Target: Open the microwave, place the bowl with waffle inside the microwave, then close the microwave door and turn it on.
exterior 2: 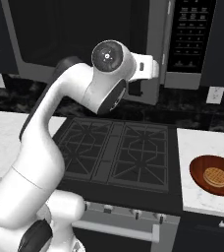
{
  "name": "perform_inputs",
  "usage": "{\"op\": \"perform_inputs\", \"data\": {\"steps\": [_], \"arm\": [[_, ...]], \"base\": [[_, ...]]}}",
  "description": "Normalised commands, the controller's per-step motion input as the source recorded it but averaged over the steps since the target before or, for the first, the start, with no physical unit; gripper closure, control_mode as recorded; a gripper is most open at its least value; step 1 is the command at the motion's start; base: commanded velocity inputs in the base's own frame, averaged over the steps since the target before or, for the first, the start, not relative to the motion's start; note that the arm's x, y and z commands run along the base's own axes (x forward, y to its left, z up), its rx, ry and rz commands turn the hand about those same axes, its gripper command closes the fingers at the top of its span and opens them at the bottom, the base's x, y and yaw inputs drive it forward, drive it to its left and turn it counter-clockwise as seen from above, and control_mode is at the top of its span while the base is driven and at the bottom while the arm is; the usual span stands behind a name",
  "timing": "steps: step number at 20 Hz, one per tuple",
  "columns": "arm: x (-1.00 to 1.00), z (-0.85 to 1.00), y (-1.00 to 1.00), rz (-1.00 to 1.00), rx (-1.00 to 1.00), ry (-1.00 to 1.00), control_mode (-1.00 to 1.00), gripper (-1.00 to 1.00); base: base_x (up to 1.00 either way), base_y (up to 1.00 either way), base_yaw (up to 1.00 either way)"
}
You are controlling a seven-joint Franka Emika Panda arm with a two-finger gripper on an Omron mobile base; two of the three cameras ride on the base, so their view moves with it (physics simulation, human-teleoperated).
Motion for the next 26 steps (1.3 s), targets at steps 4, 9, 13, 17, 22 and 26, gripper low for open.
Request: {"op": "perform_inputs", "data": {"steps": [4,9,13,17,22,26], "arm": [[-1.0,0.26,0.86,0.0,-0.08,0.09,-1.0,1.0],[-1.0,0.09,1.0,-0.01,-0.09,0.04,-1.0,1.0],[-1.0,0.03,1.0,-0.03,-0.12,0.04,-1.0,1.0],[-0.99,0.0,1.0,-0.04,-0.16,0.04,-1.0,1.0],[-0.73,0.0,1.0,-0.06,-0.23,0.07,-1.0,1.0],[-0.51,-0.06,1.0,-0.07,-0.27,0.09,-1.0,1.0]], "base": [[0.0,0.0,0.0],[0.0,0.0,0.0],[0.0,0.0,0.0],[0.0,0.0,0.0],[0.0,0.0,0.0],[0.0,0.0,0.0]]}}
